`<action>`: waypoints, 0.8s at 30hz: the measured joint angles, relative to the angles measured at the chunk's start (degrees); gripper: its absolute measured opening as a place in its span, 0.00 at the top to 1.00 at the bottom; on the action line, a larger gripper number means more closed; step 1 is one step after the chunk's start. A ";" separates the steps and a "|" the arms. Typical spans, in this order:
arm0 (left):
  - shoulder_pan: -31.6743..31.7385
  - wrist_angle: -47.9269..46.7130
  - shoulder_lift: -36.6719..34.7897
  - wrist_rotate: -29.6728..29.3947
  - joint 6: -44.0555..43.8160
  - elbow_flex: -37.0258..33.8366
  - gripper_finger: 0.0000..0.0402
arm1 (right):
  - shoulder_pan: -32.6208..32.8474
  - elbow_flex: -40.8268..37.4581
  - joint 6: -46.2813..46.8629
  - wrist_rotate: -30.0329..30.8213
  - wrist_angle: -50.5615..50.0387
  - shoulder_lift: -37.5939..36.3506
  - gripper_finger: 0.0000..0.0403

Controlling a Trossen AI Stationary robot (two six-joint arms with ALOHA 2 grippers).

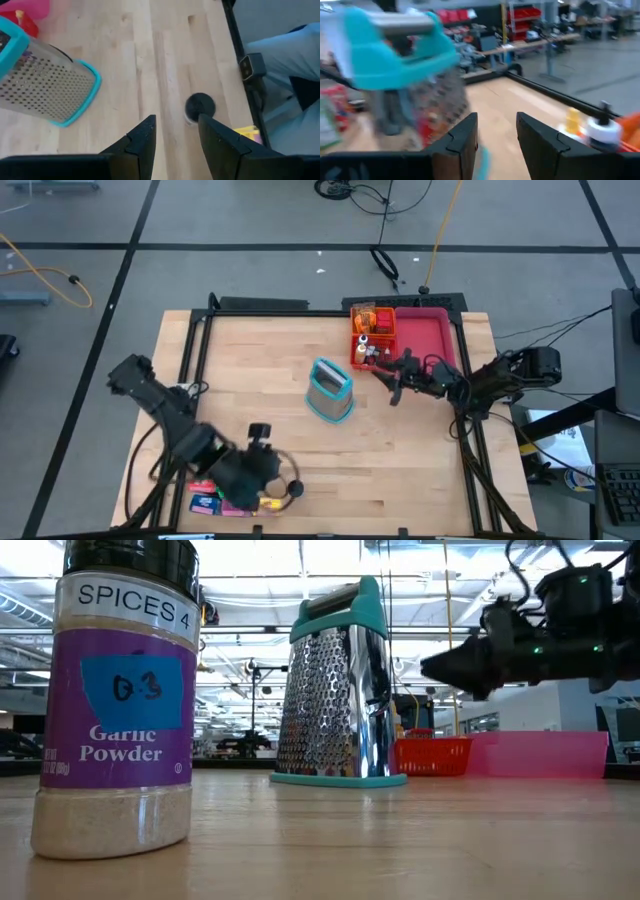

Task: Pick & Place Kitchen Items
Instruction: Put the purple seasoning bottle into the orange bin

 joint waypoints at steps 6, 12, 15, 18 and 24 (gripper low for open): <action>-5.57 -0.07 0.62 -9.47 -5.42 -0.02 0.63 | 9.16 0.01 -0.40 -1.32 3.17 0.00 0.68; -8.81 -0.05 0.75 -13.82 -9.56 -0.02 0.63 | 19.74 4.17 -0.11 -1.25 -0.91 0.00 0.68; -9.17 0.04 2.11 -14.32 -10.97 0.00 0.63 | 24.75 8.68 -2.35 0.69 -6.78 0.00 0.68; -9.59 0.17 3.96 -14.33 -12.35 0.00 0.63 | 28.25 13.29 -3.88 1.95 -13.50 0.00 0.68; -9.22 1.68 9.72 -14.36 -13.35 -0.04 0.63 | 32.42 19.98 -4.76 2.01 -22.01 0.00 0.68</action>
